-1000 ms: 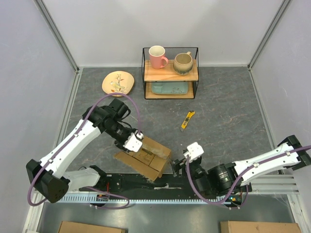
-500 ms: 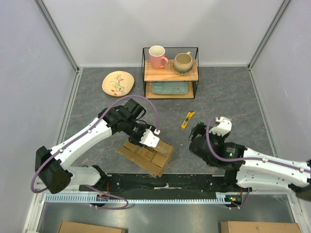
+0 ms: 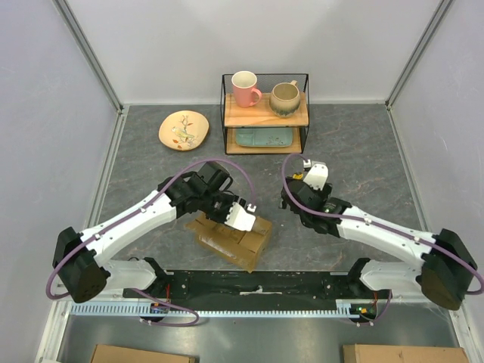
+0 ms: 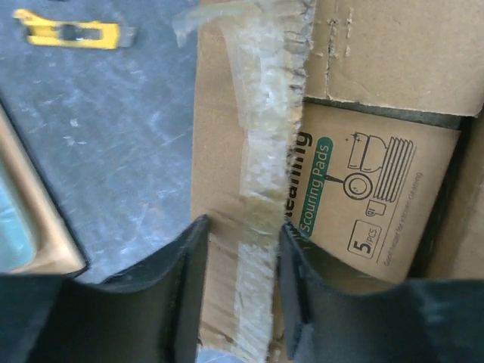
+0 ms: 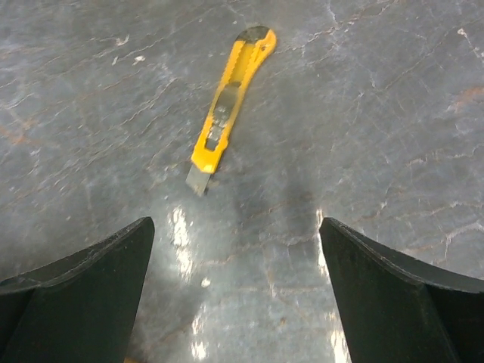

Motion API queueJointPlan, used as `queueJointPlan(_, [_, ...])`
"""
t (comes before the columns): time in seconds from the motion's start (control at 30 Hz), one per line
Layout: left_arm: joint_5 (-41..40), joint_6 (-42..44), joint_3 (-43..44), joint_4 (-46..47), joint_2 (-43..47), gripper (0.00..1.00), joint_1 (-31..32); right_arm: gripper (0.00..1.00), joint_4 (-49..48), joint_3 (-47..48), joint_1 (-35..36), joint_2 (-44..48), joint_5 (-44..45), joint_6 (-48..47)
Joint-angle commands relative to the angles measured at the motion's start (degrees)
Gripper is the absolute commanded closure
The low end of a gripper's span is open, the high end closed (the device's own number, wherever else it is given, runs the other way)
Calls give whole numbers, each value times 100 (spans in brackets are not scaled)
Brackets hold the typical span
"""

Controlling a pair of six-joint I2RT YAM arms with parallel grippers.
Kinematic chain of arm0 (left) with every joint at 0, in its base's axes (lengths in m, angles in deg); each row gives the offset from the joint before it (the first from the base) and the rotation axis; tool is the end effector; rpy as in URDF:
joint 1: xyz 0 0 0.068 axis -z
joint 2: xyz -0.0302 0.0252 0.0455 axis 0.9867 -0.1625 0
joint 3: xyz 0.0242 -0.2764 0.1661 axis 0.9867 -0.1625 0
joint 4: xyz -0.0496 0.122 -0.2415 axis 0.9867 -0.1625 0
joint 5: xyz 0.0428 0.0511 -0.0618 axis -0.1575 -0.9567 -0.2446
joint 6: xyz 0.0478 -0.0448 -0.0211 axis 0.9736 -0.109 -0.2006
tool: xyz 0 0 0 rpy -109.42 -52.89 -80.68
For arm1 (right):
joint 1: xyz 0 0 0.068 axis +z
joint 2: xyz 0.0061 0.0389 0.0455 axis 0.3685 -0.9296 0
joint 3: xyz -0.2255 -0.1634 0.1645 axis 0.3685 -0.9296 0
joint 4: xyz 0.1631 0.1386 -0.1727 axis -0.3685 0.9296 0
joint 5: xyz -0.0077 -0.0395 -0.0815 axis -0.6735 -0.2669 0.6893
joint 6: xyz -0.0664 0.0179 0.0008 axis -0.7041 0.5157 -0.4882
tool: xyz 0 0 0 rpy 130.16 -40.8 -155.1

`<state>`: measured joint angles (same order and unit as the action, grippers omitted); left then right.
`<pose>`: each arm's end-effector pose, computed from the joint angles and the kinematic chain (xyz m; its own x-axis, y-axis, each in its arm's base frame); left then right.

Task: Unpack the express box
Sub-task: Adjust the express box at the center of the board.

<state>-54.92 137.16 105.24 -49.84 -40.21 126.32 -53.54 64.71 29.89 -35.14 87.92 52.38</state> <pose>0.1588 -0.1939 0.3047 0.5096 0.7002 -0.5001 0.8597 -0.3916 0.3279 0.1710 0.1574 0.2633 -0.5729 0.2001 -0.7948 0.1355 0.9795 0.1490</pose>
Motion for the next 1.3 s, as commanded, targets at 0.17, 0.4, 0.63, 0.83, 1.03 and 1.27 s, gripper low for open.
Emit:
queueJointPlan(0.17, [-2303,-1310,-418,1346,90,97,468,2,-1303,581,-975,-1486,-531,-1142])
queueJointPlan(0.4, [-5175,-1223,-755,2228,292,98,654,2,-1795,1003,-1275,-2410,-786,-1511])
queueJointPlan(0.63, [-7041,-282,-973,3177,240,98,505,2,-2032,1171,-1389,-2983,-892,-1687])
queueJointPlan(0.83, [-7605,-877,-1159,2100,-102,73,504,2,-2164,995,-1398,-3062,-1006,-1696])
queueJointPlan(1.03, [-6306,-2828,-168,-79,-665,2,513,2,-2279,898,-1389,-3202,-892,-1827])
queueJointPlan(1.27, [-3759,-3990,1195,-1401,-763,1,434,2,-2288,1021,-1415,-3378,-839,-1986])
